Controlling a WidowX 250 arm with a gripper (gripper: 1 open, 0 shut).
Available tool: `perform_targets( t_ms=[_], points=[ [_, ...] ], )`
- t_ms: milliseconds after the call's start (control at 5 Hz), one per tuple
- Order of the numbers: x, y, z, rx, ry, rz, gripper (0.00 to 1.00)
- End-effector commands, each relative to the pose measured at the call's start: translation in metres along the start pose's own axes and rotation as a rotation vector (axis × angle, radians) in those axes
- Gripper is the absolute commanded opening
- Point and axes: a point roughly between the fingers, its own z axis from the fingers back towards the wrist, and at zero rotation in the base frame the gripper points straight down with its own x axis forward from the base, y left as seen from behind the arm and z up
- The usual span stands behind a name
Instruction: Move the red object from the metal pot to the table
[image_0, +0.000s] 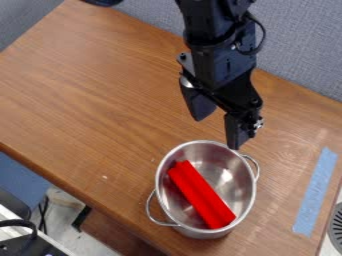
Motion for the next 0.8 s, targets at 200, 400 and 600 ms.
perform_targets(
  t_ms=[200,400,600],
  points=[
    [-0.026,-0.018,-0.028,-0.04,-0.052,0.277,1.0],
    [-0.045,-0.01,-0.067,-0.022,-0.088,0.426,1.0],
    [-0.03,-0.016,-0.09,-0.009,-0.063,0.354,1.0]
  ],
)
